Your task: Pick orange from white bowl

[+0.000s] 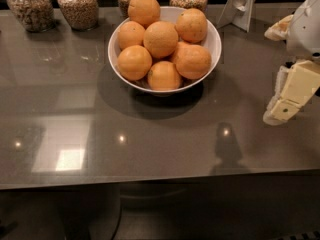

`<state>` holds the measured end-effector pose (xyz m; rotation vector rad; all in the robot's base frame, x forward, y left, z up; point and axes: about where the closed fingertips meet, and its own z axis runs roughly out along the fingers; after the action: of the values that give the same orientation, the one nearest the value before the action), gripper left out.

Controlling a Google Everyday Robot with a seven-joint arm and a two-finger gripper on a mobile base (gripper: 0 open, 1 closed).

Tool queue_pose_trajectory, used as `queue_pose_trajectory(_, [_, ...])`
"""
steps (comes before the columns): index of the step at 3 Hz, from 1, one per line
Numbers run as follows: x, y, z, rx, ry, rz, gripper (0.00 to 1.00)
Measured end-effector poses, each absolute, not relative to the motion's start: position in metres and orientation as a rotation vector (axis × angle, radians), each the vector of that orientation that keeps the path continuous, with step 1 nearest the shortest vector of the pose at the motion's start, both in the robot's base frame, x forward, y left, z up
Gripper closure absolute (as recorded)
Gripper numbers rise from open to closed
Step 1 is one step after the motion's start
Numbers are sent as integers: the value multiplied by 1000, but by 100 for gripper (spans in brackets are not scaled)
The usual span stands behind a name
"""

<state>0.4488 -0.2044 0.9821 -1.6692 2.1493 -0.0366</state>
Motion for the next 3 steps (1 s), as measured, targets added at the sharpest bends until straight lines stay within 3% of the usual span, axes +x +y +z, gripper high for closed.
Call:
queue_pose_trajectory(1, [472, -173, 995, -1538, 2013, 62, 0])
queue_pose_trajectory(3, [523, -113, 1019, -1374, 1918, 18, 0])
